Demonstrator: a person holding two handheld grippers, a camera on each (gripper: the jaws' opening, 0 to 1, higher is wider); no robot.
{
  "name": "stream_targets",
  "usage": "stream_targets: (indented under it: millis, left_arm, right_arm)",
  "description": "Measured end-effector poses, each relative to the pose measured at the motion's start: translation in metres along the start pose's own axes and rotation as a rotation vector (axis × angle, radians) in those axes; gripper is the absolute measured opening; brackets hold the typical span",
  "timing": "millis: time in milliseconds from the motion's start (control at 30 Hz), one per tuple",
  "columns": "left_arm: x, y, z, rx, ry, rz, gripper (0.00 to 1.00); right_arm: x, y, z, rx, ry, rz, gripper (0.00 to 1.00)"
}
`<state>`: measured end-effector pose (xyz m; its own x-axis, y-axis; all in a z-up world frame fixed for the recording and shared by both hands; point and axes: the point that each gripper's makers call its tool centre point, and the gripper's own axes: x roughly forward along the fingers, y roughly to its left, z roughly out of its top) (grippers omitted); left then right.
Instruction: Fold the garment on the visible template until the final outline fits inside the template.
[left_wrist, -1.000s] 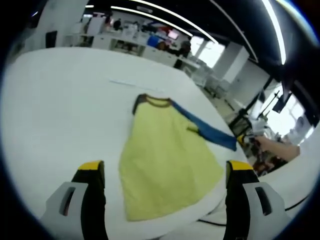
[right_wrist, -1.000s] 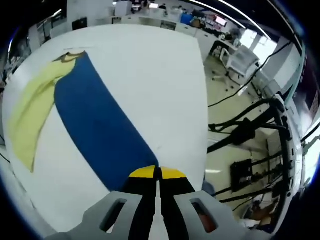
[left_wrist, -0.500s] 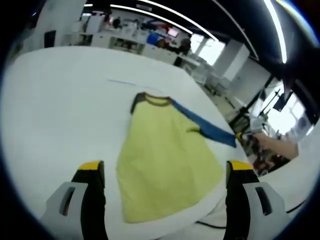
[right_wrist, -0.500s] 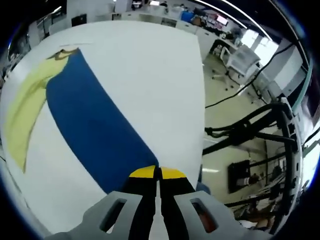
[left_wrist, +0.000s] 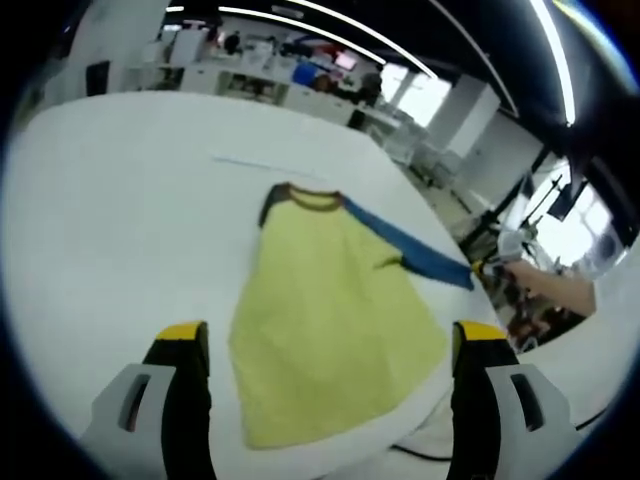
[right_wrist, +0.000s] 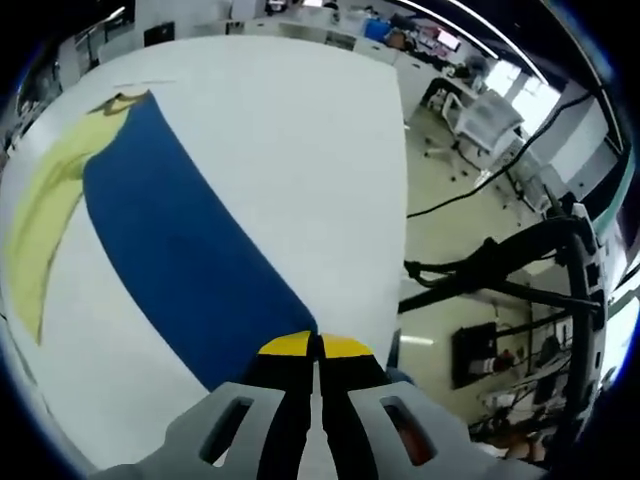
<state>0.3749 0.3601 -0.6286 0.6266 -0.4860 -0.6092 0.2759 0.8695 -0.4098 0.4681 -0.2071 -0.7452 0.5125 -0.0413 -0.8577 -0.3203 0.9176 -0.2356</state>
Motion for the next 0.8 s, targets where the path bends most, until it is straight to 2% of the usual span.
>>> stream_targets:
  millis: [800]
  left_arm:
    - [0.004, -0.003, 0.005, 0.005, 0.009, 0.009, 0.97]
  right_arm:
    - [0.012, -0.017, 0.003, -0.012, 0.019, -0.002, 0.02]
